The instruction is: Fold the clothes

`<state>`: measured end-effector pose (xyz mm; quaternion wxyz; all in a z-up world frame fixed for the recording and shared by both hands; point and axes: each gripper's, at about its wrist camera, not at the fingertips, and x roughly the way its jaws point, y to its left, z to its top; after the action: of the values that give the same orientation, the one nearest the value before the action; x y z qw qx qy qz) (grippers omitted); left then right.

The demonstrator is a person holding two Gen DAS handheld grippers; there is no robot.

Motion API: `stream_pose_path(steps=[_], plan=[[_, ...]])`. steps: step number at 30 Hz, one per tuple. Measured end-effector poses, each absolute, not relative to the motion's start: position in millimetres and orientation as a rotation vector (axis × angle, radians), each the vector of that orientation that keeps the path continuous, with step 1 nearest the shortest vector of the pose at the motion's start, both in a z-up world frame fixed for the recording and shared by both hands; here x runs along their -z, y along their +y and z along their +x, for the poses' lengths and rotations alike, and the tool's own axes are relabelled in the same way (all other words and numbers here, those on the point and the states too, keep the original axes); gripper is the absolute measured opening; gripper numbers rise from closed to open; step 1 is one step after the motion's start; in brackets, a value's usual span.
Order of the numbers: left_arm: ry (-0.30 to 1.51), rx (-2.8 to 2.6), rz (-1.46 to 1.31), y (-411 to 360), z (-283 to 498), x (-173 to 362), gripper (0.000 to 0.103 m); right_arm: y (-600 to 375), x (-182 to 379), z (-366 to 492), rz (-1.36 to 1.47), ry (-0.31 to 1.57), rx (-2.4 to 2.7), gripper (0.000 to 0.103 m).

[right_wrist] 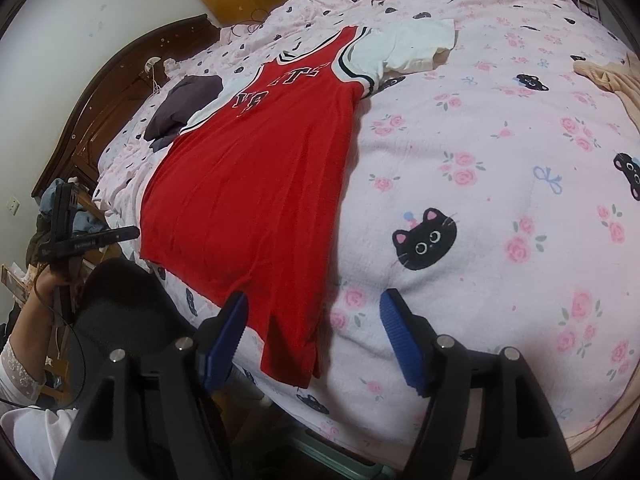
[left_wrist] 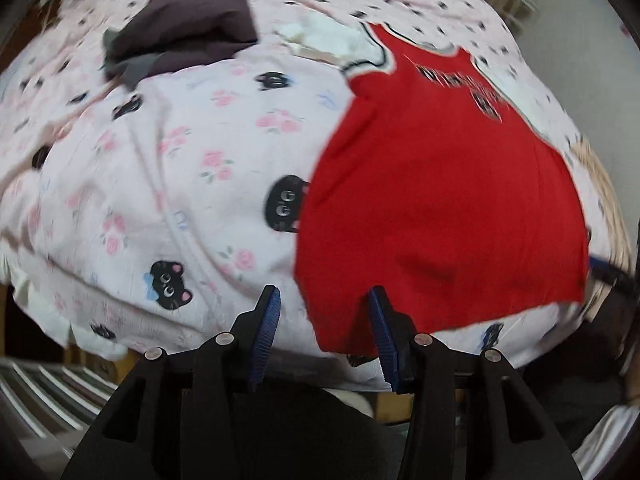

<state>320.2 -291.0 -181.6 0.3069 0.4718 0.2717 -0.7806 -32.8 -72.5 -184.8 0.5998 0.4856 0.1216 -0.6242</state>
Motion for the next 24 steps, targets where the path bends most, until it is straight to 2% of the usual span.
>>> stream_pose_path(steps=[7,8,9,12,24], plan=[[0.667,2.006,1.396,-304.5,300.5,198.8,0.04,-71.5,184.2,-32.4,1.121,0.276,1.447,0.071],[0.657,2.014,1.412,-303.9,296.7,199.7,0.034,-71.0,184.2,-32.2,1.119,0.276,1.448,0.071],[0.646,2.022,1.429,-303.4,292.8,200.6,0.022,-70.5,184.1,-32.0,1.117,0.276,1.448,0.07],[0.581,2.038,1.454,-295.0,284.9,198.1,0.005,-69.8,184.6,-32.3,1.115,0.272,1.449,0.07],[0.504,1.932,1.402,-292.1,305.0,174.1,0.005,-69.8,186.2,-37.5,1.125,0.244,1.434,0.07]])
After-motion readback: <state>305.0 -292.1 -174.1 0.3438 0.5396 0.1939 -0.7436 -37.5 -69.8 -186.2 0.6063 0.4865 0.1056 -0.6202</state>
